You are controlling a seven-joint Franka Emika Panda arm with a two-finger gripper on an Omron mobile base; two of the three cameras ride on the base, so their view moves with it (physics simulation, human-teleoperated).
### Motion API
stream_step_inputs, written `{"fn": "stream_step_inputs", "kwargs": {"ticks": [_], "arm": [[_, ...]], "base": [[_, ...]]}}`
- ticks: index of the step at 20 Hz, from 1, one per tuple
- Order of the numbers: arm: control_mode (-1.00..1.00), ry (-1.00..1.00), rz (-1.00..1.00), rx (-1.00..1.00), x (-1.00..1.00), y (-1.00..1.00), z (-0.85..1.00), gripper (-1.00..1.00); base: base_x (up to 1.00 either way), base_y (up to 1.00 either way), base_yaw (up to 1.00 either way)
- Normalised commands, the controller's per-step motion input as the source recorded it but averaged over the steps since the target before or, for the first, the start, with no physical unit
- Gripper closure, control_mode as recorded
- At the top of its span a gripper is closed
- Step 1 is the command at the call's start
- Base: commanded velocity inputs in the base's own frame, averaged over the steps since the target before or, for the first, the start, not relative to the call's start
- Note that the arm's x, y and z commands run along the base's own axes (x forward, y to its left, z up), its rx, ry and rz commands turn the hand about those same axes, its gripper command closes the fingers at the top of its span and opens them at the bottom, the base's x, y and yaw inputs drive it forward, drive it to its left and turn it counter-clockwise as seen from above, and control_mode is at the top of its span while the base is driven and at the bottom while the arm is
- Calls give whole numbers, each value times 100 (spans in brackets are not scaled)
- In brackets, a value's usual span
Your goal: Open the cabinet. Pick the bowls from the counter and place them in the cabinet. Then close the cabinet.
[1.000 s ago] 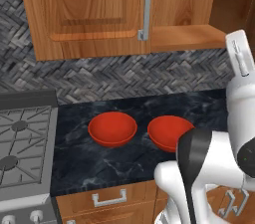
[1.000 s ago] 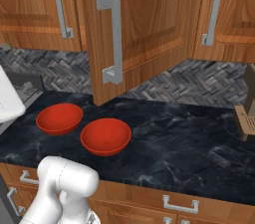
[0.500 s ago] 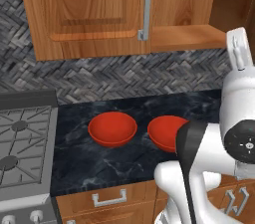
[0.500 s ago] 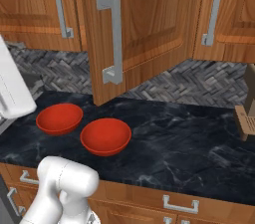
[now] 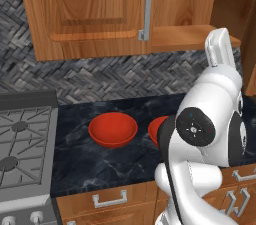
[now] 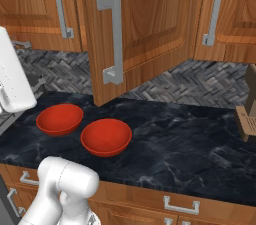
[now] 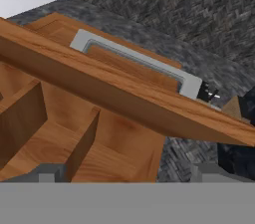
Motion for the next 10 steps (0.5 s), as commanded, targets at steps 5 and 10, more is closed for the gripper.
{"fn": "stream_step_inputs", "kwargs": {"ticks": [5,10], "arm": [[-100,-15,-5,0,31,-11,-30,-100],[-100,-14,-5,0,18,-25,-25,-100]], "base": [[0,0,0],[0,0,0]]}}
